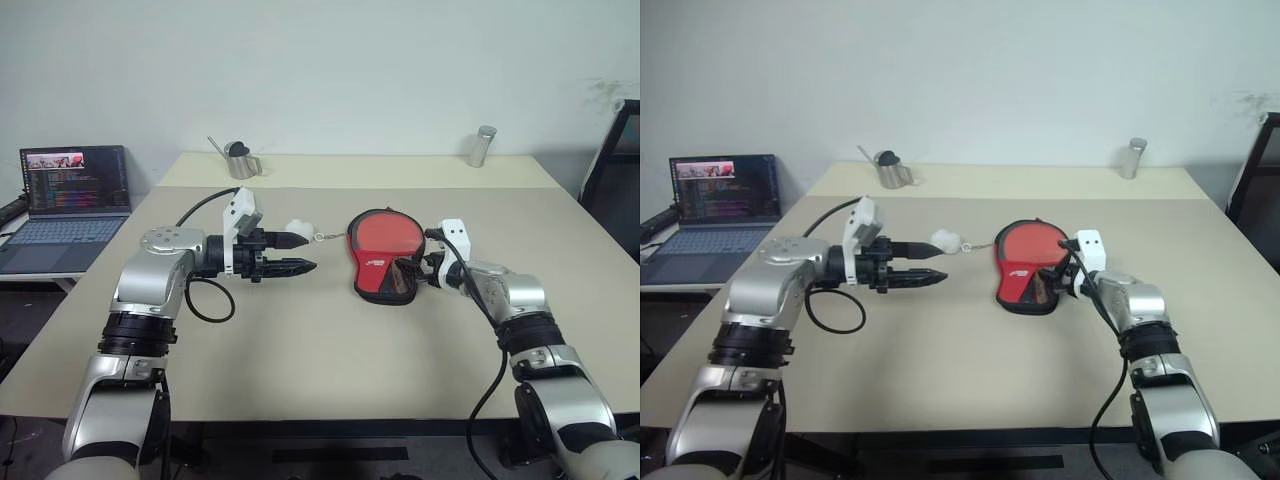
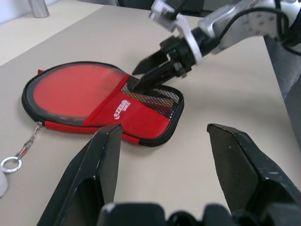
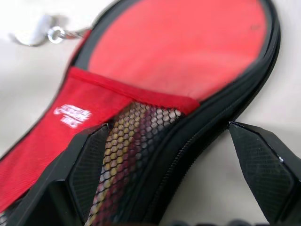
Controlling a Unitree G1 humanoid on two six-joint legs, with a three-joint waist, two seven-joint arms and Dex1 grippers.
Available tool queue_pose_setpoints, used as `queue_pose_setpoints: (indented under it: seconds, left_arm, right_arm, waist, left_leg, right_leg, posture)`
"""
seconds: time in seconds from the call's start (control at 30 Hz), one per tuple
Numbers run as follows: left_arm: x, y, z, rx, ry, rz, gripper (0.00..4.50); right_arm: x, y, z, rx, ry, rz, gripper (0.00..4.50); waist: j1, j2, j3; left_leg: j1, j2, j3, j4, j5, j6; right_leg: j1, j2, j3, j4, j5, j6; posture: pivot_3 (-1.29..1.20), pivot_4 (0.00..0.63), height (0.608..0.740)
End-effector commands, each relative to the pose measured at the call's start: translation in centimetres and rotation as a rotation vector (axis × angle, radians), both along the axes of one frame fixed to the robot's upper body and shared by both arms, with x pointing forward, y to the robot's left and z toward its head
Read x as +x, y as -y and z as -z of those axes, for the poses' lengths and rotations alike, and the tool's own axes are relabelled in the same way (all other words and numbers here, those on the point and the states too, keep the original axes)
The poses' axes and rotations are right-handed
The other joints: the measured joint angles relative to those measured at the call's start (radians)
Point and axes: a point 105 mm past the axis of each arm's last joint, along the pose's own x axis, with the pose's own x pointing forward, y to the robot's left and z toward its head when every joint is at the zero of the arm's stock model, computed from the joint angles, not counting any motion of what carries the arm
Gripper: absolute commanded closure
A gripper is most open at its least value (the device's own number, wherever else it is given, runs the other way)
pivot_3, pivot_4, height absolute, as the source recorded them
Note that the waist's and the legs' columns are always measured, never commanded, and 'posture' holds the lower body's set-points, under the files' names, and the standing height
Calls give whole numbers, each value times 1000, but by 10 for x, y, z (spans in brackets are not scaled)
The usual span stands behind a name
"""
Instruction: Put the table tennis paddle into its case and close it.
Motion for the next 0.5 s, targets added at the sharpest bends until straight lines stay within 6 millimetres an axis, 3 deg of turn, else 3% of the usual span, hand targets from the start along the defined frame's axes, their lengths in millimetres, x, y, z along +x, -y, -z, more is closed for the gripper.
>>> queue_pose_setpoints:
  seconds: [0.03, 0.23, 0.5]
  left_arm:
    - [-2, -2, -18, -19, 63, -4, 1355]
    - [-2, -2, -18, -23, 70, -13, 1355]
    - [-4, -9, -18, -23, 70, -28, 1355]
  right_arm:
    - [8, 3, -9, -2, 27, 16, 49]
    - [13, 6, -9, -5, 28, 39, 49]
    - [3, 23, -34, -54, 140, -38, 49]
  waist:
    - [0, 0, 0]
    - [0, 0, 0]
    - [2, 0, 0]
  left_leg:
    - [0, 0, 0, 0, 0, 0]
    - [1, 0, 0, 0, 0, 0]
    - [0, 0, 0, 0, 0, 0]
  right_leg:
    - [0, 0, 0, 0, 0, 0]
    - [0, 0, 0, 0, 0, 0]
    - [0, 0, 0, 0, 0, 0]
  posture:
    - [0, 150, 740]
    - [0, 150, 740]
    - [0, 150, 740]
